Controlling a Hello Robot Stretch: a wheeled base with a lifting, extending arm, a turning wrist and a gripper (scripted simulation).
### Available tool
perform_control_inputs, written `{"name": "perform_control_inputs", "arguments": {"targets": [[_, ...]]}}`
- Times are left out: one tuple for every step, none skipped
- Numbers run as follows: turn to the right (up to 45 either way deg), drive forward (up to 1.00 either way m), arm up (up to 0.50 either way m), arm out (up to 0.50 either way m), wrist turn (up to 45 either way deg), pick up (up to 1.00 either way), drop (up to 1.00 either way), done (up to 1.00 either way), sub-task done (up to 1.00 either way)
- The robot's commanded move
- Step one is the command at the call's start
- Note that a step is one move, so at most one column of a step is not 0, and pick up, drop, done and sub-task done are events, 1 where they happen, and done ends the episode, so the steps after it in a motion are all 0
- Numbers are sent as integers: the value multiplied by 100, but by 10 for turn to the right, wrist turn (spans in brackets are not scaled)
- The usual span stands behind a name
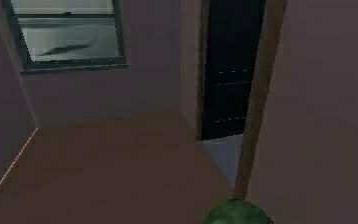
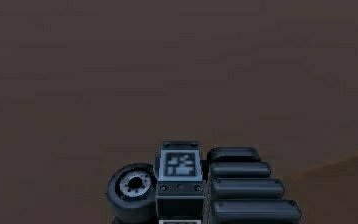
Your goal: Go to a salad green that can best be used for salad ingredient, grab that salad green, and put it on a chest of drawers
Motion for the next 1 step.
{"name": "perform_control_inputs", "arguments": {"targets": [[0, 100, 0, 0, 0, 0, 0, 0, 0]]}}
